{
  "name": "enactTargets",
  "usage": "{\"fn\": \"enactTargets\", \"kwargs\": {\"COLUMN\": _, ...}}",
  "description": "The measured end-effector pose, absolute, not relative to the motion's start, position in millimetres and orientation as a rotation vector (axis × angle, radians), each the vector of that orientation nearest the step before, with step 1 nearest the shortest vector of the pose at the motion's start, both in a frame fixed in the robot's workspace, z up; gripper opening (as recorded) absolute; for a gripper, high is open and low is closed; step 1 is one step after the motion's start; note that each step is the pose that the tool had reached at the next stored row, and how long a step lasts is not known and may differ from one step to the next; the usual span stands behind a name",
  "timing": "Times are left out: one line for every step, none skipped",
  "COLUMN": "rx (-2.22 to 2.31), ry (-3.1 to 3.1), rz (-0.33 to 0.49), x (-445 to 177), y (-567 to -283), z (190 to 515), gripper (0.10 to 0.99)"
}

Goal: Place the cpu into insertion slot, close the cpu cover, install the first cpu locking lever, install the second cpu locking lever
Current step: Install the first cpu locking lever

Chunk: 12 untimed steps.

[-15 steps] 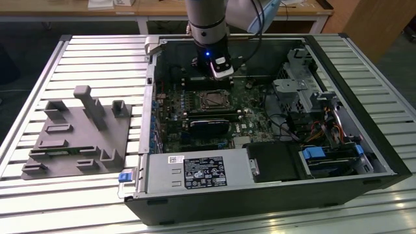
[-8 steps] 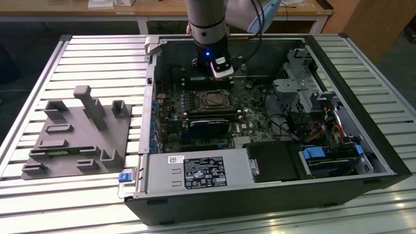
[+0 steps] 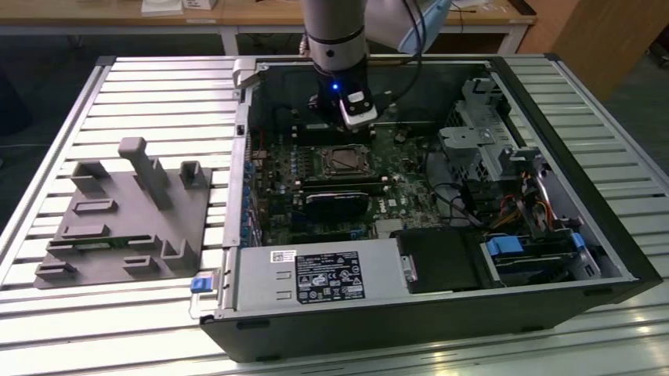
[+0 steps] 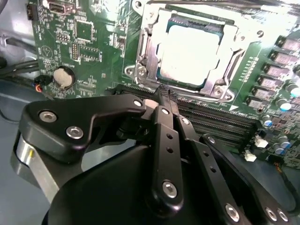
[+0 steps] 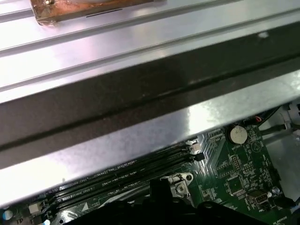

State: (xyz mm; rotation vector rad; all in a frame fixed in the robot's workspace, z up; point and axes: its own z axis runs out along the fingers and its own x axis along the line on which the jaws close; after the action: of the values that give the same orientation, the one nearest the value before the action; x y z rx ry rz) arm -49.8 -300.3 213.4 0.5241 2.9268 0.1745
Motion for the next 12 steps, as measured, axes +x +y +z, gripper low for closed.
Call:
{"fn": "enactTargets", "kwargs": {"rx": 0.526, "ry": 2.933, "rz": 0.167, "x": -49.4, "y": -300.5, "z": 213.4, "gripper": 0.106}}
{"fn": "enactTargets", "kwargs": {"rx": 0.527, "ry": 2.939, "rz": 0.159, "x": -48.9, "y": -300.6, "z": 213.4, "gripper": 0.106}}
{"fn": "enactTargets", "kwargs": {"rx": 0.529, "ry": 2.946, "rz": 0.151, "x": -48.5, "y": -300.8, "z": 213.4, "gripper": 0.106}}
{"fn": "enactTargets", "kwargs": {"rx": 0.531, "ry": 2.952, "rz": 0.143, "x": -48.1, "y": -301.0, "z": 213.4, "gripper": 0.106}}
{"fn": "enactTargets", "kwargs": {"rx": 0.532, "ry": 2.957, "rz": 0.135, "x": -47.7, "y": -301.2, "z": 213.3, "gripper": 0.106}}
{"fn": "enactTargets", "kwargs": {"rx": 0.534, "ry": 2.961, "rz": 0.128, "x": -47.5, "y": -301.4, "z": 213.3, "gripper": 0.106}}
{"fn": "enactTargets", "kwargs": {"rx": 0.535, "ry": 2.964, "rz": 0.119, "x": -47.3, "y": -301.7, "z": 213.3, "gripper": 0.106}}
{"fn": "enactTargets", "kwargs": {"rx": 0.537, "ry": 2.965, "rz": 0.11, "x": -47.3, "y": -302.0, "z": 213.4, "gripper": 0.106}}
{"fn": "enactTargets", "kwargs": {"rx": 0.538, "ry": 2.966, "rz": 0.102, "x": -47.2, "y": -302.3, "z": 213.4, "gripper": 0.106}}
{"fn": "enactTargets", "kwargs": {"rx": 0.539, "ry": 2.967, "rz": 0.093, "x": -47.2, "y": -302.6, "z": 213.4, "gripper": 0.106}}
{"fn": "enactTargets", "kwargs": {"rx": 0.54, "ry": 2.967, "rz": 0.085, "x": -47.1, "y": -302.9, "z": 213.4, "gripper": 0.106}}
{"fn": "enactTargets", "kwargs": {"rx": 0.541, "ry": 2.968, "rz": 0.076, "x": -47.1, "y": -303.3, "z": 213.4, "gripper": 0.106}}
